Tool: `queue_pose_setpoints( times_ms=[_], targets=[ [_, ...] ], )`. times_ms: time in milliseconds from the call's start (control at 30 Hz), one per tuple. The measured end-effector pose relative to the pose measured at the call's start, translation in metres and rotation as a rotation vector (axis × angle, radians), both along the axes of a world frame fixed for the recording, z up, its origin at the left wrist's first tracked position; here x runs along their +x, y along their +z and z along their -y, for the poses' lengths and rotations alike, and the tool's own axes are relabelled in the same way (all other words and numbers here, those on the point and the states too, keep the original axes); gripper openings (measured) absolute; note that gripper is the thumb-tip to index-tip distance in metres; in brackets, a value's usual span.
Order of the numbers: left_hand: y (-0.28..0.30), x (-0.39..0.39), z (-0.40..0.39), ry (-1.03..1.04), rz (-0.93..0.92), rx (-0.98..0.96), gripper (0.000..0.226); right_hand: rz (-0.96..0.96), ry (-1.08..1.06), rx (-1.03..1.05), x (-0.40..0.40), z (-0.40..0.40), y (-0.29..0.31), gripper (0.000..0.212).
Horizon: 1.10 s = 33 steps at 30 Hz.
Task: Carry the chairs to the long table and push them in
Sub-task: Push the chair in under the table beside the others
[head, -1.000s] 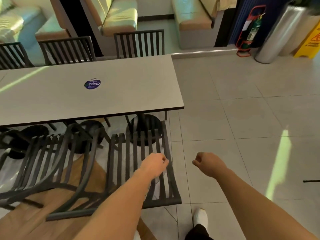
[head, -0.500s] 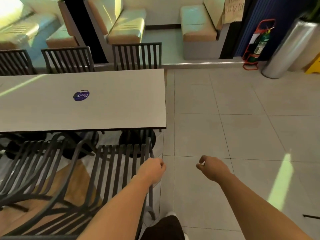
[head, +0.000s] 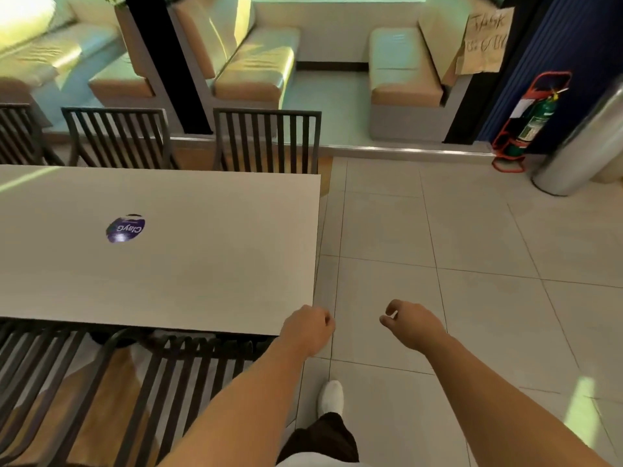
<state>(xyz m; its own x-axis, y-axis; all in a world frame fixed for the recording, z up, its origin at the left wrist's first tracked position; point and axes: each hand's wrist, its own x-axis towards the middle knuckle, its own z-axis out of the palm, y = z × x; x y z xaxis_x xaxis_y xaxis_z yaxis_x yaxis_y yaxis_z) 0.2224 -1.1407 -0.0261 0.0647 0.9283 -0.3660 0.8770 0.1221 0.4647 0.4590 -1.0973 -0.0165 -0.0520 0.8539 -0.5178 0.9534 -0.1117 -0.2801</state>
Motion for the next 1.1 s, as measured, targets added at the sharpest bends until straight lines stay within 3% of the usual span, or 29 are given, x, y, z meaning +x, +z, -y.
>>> queue_pose_setpoints(
  times_ms=[233,533,1100],
  targets=[
    [0.023,0.004,-0.148,-0.040,-0.003,-0.040,0.029,-0.036,0.012,-0.043,-0.009,-0.128,0.013,0.037],
    [0.018,0.021,-0.276,0.015,-0.017,-0.084,0.030,-0.005,0.100,-0.064,0.013,-0.274,0.002,0.036],
    [0.006,0.083,-0.527,0.381,0.050,-0.090,0.025,0.038,0.407,-0.055,0.067,-0.616,0.009,0.035]
  ],
)
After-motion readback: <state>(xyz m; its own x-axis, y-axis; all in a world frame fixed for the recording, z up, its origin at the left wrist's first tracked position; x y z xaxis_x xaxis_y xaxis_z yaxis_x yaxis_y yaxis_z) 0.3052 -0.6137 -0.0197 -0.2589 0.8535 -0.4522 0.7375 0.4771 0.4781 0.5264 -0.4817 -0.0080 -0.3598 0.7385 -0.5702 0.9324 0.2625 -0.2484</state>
